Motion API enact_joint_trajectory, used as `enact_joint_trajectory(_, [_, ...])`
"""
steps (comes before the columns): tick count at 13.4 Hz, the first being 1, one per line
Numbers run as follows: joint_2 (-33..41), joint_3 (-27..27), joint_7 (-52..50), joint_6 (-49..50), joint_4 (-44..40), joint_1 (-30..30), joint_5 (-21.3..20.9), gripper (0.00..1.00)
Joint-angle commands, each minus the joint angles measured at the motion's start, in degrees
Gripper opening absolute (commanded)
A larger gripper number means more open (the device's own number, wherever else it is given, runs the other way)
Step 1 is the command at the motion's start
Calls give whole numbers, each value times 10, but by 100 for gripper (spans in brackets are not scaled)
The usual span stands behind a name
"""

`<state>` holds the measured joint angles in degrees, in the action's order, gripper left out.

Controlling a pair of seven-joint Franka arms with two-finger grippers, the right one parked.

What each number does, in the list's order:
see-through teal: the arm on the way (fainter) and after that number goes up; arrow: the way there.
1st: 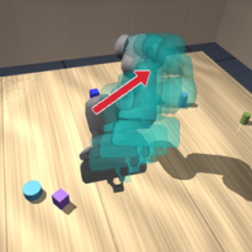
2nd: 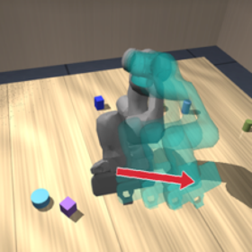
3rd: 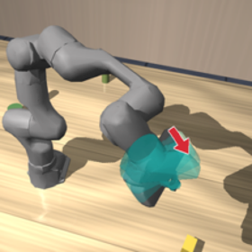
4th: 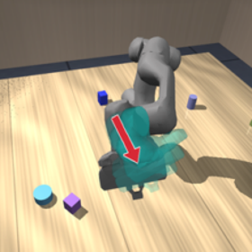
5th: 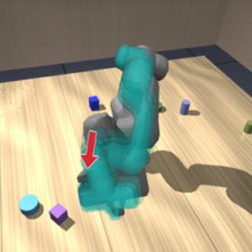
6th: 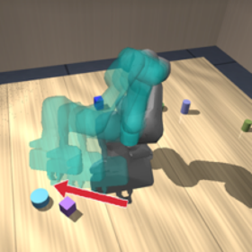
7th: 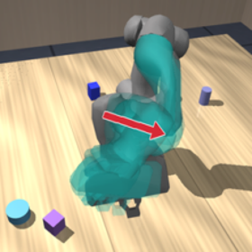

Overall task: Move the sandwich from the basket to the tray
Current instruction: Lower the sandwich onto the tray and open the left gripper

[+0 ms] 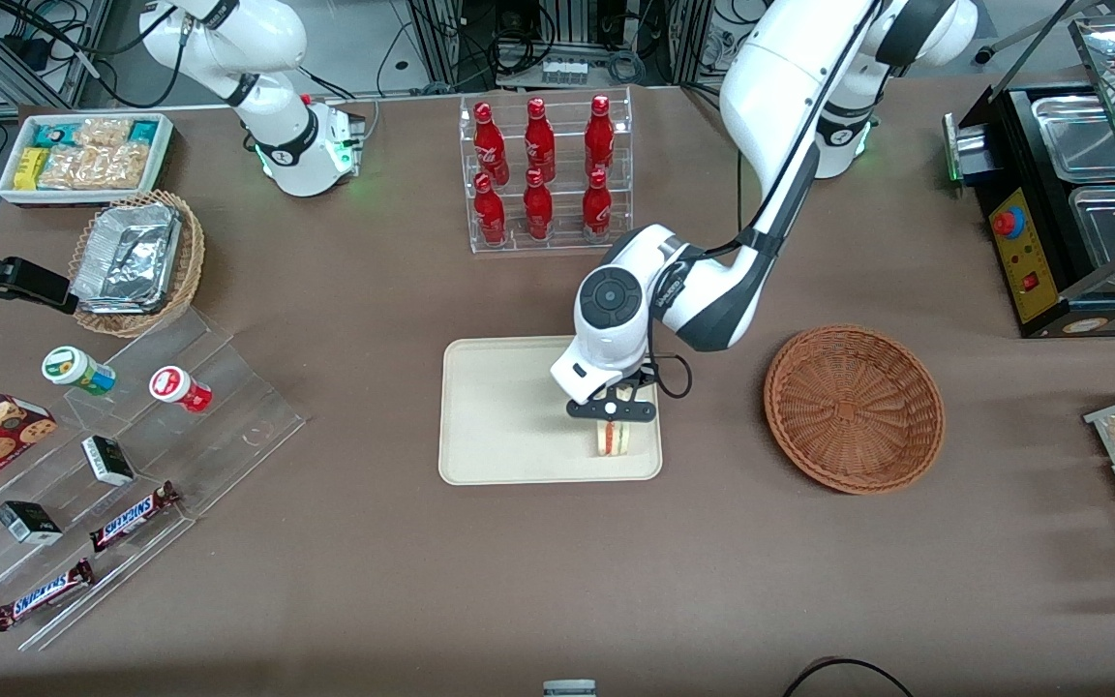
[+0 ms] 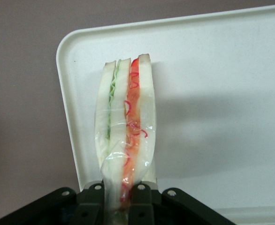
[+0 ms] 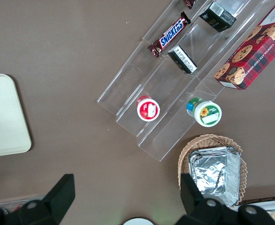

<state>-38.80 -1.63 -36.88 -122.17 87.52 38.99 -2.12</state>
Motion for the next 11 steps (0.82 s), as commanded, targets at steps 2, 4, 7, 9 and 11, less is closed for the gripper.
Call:
enact_joint_trajectory(2, [-20,-2,-9,11,-27,5,1,0])
enact_joint_trajectory(4, [-22,-7,-9,8,-27,5,0,0])
enact_joint_trajectory(7, [-27,-10,-8,-4,-27,5,1,0])
enact_joint_trajectory(9, [-29,-11,-10,-4,-27,5,2,8])
enact_joint_trajectory(11, [-29,-11,-19,-4,-27,5,2,85])
